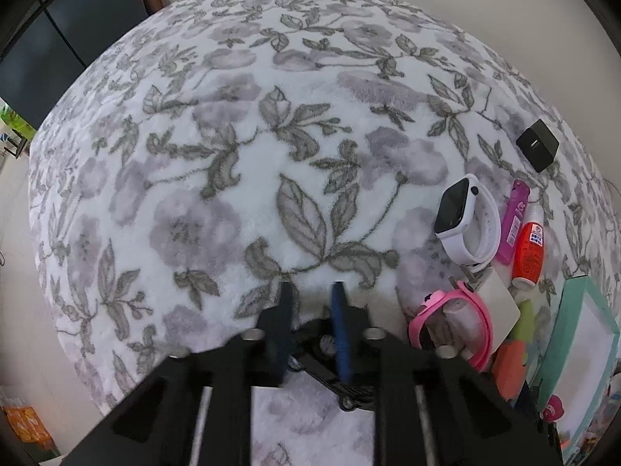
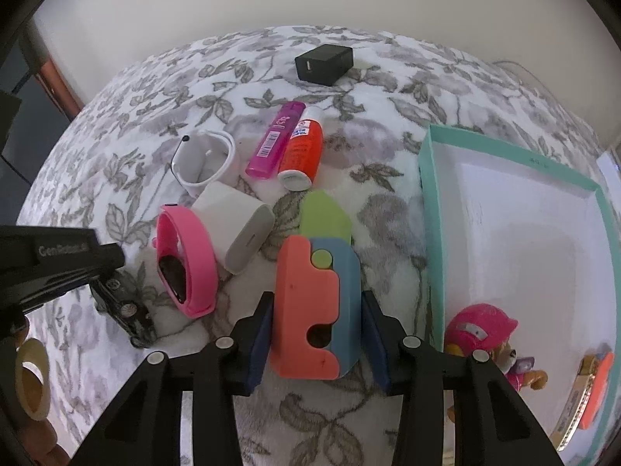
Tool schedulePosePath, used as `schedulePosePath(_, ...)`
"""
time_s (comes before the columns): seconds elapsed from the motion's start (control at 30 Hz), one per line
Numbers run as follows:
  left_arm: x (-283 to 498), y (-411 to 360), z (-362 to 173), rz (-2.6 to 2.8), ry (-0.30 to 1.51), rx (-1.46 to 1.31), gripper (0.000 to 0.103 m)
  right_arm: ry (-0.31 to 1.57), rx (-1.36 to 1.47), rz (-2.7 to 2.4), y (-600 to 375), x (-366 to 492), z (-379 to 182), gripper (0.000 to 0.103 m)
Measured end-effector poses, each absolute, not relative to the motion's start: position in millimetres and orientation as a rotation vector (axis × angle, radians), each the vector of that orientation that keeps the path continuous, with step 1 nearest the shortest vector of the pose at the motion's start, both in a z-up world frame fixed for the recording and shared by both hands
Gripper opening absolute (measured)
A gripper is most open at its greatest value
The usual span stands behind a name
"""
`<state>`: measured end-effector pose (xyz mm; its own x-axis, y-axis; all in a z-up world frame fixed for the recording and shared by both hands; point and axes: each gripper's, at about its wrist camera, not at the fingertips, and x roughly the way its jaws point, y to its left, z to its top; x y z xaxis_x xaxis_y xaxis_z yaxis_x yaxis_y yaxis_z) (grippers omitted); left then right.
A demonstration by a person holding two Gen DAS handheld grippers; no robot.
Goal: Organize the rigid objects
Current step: 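Grasp the black toy car with the left tool while the right tool grasps the foam block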
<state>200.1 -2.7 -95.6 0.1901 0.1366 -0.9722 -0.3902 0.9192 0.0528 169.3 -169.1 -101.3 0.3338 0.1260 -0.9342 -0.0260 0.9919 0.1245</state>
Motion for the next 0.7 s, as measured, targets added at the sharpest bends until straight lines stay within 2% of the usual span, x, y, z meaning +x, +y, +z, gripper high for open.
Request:
schedulePosePath(0.13, 199, -5, -91, 0.356, 1.335, -0.233, 0.013, 1.232, 0.107, 0.103, -170, 166, -100, 0.045)
schedulePosePath(0.23, 196, -3, -94, 0.342, 1.345, -0.272, 0.007, 1.236, 0.131, 0.103, -173, 165, -100, 0.045)
schedulePosePath(0.7, 186, 33, -86, 0.290, 1.352, -0.491, 0.005, 1.238, 0.154, 0.094, -175, 165, -100, 0.045)
